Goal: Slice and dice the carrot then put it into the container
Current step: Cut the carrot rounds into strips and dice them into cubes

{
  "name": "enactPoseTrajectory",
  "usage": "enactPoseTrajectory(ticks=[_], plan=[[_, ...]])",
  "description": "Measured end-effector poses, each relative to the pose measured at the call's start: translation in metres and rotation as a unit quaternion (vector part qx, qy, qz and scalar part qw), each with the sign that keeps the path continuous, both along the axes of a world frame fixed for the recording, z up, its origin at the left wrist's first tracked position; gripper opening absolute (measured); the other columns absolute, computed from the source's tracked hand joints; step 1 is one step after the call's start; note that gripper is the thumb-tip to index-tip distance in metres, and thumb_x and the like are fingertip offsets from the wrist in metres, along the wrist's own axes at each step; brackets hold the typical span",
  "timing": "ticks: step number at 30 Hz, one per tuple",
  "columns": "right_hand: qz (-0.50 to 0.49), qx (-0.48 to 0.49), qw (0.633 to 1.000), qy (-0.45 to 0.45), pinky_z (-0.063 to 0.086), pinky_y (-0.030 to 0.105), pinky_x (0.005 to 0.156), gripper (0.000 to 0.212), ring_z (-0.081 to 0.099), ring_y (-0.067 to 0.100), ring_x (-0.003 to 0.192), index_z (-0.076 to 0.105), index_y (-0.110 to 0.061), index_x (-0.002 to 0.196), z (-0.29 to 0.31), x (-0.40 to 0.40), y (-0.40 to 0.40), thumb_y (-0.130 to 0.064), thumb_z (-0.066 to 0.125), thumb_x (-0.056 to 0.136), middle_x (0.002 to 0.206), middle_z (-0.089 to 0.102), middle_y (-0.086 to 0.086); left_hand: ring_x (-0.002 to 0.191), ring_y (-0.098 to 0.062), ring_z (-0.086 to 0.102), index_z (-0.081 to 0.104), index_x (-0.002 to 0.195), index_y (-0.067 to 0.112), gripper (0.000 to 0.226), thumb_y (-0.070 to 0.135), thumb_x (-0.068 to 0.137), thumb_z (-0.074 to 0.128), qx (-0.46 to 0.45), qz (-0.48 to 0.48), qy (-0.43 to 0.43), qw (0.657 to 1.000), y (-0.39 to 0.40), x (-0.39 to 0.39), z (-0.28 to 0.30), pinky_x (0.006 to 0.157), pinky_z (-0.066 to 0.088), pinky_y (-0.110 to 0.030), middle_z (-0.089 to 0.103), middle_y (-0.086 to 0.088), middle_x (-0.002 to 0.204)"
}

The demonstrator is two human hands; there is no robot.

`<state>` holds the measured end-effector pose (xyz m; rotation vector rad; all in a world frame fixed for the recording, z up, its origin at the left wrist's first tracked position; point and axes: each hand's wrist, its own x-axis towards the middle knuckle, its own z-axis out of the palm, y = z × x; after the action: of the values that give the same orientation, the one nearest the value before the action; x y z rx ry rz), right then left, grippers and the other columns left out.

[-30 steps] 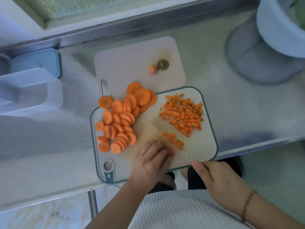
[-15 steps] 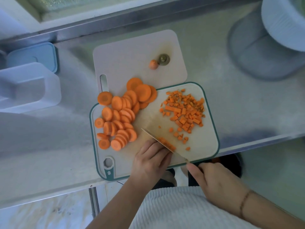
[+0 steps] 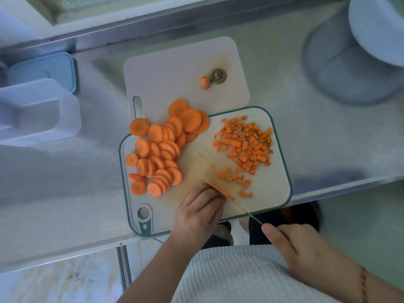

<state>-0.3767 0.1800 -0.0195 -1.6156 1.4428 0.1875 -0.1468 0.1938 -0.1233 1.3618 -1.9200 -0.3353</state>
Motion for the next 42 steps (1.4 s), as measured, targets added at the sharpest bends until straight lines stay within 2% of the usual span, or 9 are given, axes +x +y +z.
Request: enactPoseTrajectory(ticks=[5, 8, 14, 19, 27, 32, 34, 36, 42], plan=[[0.019, -0.017, 1.000, 0.016, 0.045, 0.033, 0.061, 0.086, 0.050, 0.012, 0.054, 0.046, -0.023, 0.057, -0.017, 0.018, -0.001, -0.091, -0.006, 0.067, 0.054, 0.050, -0.003, 0.104, -0.020, 0.063, 0.079, 0.089, 0.002, 0.007, 0.004, 0.088, 0.072, 0.003, 0.009, 0.028, 1.000, -0.003, 0.000, 0.002, 0.098, 0.049, -0.022, 0.074, -0.006, 0.098], [0.000, -0.035, 0.999, -0.027, 0.049, 0.039, 0.066, 0.080, 0.054, 0.013, 0.056, 0.050, -0.021, 0.060, -0.021, 0.039, -0.012, -0.082, 0.003, 0.080, 0.055, 0.053, -0.003, 0.105, -0.021, 0.064, 0.078, 0.090, 0.001, 0.004, 0.003, 0.088, 0.076, 0.009, -0.002, 0.027, 1.000, -0.003, 0.001, 0.001, 0.096, 0.052, -0.026, 0.074, -0.007, 0.098], [-0.050, -0.013, 0.996, -0.066, 0.037, 0.020, 0.056, 0.063, 0.050, 0.008, 0.052, 0.040, -0.020, 0.050, -0.004, 0.018, -0.010, -0.069, 0.021, 0.086, 0.048, 0.051, -0.008, 0.100, -0.026, 0.064, 0.077, 0.090, -0.001, 0.003, 0.001, 0.089, 0.076, 0.009, -0.013, 0.021, 1.000, 0.001, 0.003, 0.005, 0.089, 0.054, -0.034, 0.072, -0.009, 0.097], [-0.009, -0.004, 0.999, -0.035, 0.031, 0.020, 0.049, 0.076, 0.047, 0.010, 0.047, 0.036, -0.018, 0.049, -0.002, 0.006, 0.002, -0.086, 0.012, 0.073, 0.047, 0.049, -0.006, 0.096, -0.025, 0.064, 0.078, 0.087, 0.001, 0.006, 0.000, 0.082, 0.080, 0.000, 0.031, 0.007, 1.000, 0.005, 0.003, 0.003, 0.085, 0.056, -0.036, 0.073, -0.007, 0.096], [0.031, -0.027, 0.998, 0.042, 0.048, 0.035, 0.063, 0.078, 0.056, 0.013, 0.062, 0.046, -0.025, 0.065, -0.013, 0.033, 0.001, -0.083, -0.005, 0.072, 0.063, 0.055, -0.005, 0.095, -0.020, 0.066, 0.079, 0.085, 0.002, 0.006, -0.001, 0.085, 0.074, 0.017, 0.044, 0.043, 0.998, 0.003, 0.001, -0.002, 0.088, 0.054, -0.026, 0.073, -0.004, 0.095], [-0.049, -0.033, 0.994, -0.096, 0.044, 0.022, 0.068, 0.056, 0.056, 0.002, 0.064, 0.052, -0.036, 0.058, -0.014, 0.035, -0.009, -0.070, 0.022, 0.090, 0.058, 0.057, -0.016, 0.096, -0.021, 0.065, 0.078, 0.086, 0.001, 0.006, -0.001, 0.082, 0.081, 0.016, 0.033, 0.045, 0.998, 0.004, 0.002, 0.002, 0.088, 0.056, -0.032, 0.073, -0.006, 0.096], [-0.074, -0.018, 0.993, -0.093, 0.034, 0.016, 0.056, 0.061, 0.045, 0.004, 0.051, 0.046, -0.026, 0.052, -0.009, 0.019, -0.011, -0.071, 0.026, 0.088, 0.049, 0.046, -0.011, 0.097, -0.021, 0.064, 0.079, 0.088, 0.002, 0.007, 0.002, 0.082, 0.083, 0.017, 0.046, 0.037, 0.998, 0.008, 0.004, 0.002, 0.089, 0.055, -0.035, 0.072, -0.007, 0.097], [-0.062, -0.018, 0.996, -0.067, 0.028, 0.021, 0.050, 0.066, 0.034, 0.007, 0.047, 0.037, -0.022, 0.053, -0.007, 0.007, -0.009, -0.079, 0.022, 0.083, 0.047, 0.035, -0.003, 0.097, -0.022, 0.065, 0.079, 0.088, 0.004, 0.008, 0.004, 0.081, 0.083, 0.018, 0.067, 0.027, 0.997, 0.012, 0.005, 0.001, 0.088, 0.055, -0.038, 0.073, -0.005, 0.099], [-0.021, -0.003, 0.998, -0.059, 0.031, 0.020, 0.049, 0.062, 0.044, 0.010, 0.047, 0.035, -0.020, 0.049, -0.002, 0.017, -0.005, -0.071, 0.026, 0.083, 0.044, 0.045, -0.008, 0.095, -0.022, 0.061, 0.078, 0.084, 0.006, 0.004, 0.005, 0.081, 0.081, 0.017, 0.085, 0.007, 0.996, 0.009, -0.001, 0.002, 0.084, 0.053, -0.037, 0.073, -0.002, 0.094]])
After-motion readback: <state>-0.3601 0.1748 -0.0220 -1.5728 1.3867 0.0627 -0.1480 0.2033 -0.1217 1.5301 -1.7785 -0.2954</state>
